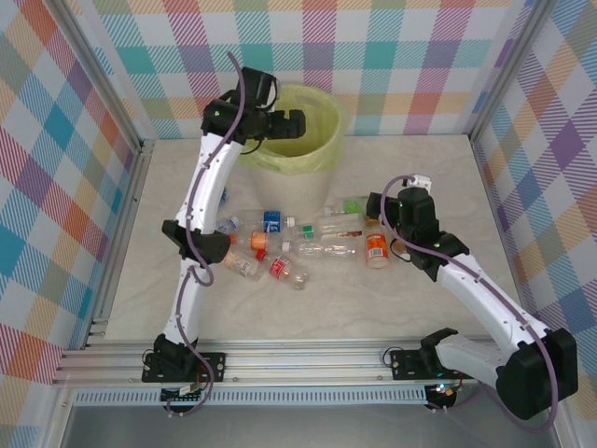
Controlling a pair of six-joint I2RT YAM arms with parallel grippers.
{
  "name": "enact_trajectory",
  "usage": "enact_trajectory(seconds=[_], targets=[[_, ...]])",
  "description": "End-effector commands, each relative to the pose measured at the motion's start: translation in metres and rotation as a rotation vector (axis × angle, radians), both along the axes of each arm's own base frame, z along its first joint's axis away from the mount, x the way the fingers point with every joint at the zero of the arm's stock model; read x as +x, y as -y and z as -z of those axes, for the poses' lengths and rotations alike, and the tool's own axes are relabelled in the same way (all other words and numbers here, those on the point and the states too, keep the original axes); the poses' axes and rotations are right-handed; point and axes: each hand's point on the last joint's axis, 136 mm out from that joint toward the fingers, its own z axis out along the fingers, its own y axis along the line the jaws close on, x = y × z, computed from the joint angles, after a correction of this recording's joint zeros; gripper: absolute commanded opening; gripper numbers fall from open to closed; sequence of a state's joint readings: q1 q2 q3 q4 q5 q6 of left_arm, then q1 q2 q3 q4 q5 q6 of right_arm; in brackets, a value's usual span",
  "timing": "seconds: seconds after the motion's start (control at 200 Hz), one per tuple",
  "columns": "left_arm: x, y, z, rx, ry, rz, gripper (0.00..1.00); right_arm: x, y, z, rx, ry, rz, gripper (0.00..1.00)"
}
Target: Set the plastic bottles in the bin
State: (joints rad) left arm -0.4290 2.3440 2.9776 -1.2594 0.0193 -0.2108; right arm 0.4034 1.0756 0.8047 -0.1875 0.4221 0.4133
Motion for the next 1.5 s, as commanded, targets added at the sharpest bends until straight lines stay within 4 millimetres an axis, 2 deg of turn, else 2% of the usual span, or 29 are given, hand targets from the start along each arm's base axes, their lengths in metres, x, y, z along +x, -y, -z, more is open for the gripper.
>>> enact_trajectory(seconds=[0.0, 0.2, 0.28, 0.41, 0.55, 0.715, 0.91, 1.055, 1.265, 1.38, 1.495], targets=[[-0.032, -0.003, -0.080, -0.081, 0.163, 0.070, 1.00, -0.004, 0.011, 0.028, 0.009, -0.082, 0.023, 1.00], [-0.061, -0.019, -0.106, -0.115, 0.283, 0.062, 1.00, -0.009, 0.029, 0.074, 0.021, -0.226, 0.009, 1.00], [-0.070, -0.024, -0.107, -0.127, 0.317, 0.055, 1.00, -0.012, 0.037, 0.091, 0.011, -0.308, 0.006, 1.00], [-0.070, -0.033, -0.110, -0.137, 0.341, -0.004, 1.00, -0.014, 0.047, 0.113, -0.030, -0.425, 0.003, 1.00], [-0.071, -0.034, -0.099, -0.171, 0.312, -0.033, 1.00, -0.017, 0.057, 0.132, -0.027, -0.528, 0.014, 1.00], [-0.085, -0.037, -0.090, -0.234, 0.308, -0.045, 1.00, -0.013, 0.067, 0.145, -0.048, -0.592, 0.025, 0.99], [-0.107, -0.048, -0.082, -0.321, 0.334, -0.080, 1.00, 0.006, 0.054, 0.151, -0.040, -0.593, -0.055, 0.96], [-0.123, -0.057, -0.075, -0.357, 0.316, -0.090, 1.00, 0.020, 0.060, 0.158, -0.076, -0.629, -0.028, 0.96], [-0.144, -0.092, -0.070, -0.332, 0.357, -0.194, 1.00, 0.034, 0.068, 0.171, -0.129, -0.657, -0.009, 0.80], [-0.155, -0.114, -0.055, -0.261, 0.381, -0.254, 1.00, 0.036, 0.072, 0.169, -0.151, -0.640, 0.008, 0.71], [-0.163, -0.149, -0.030, -0.150, 0.388, -0.397, 1.00, 0.037, 0.076, 0.160, -0.155, -0.583, 0.028, 0.62]])
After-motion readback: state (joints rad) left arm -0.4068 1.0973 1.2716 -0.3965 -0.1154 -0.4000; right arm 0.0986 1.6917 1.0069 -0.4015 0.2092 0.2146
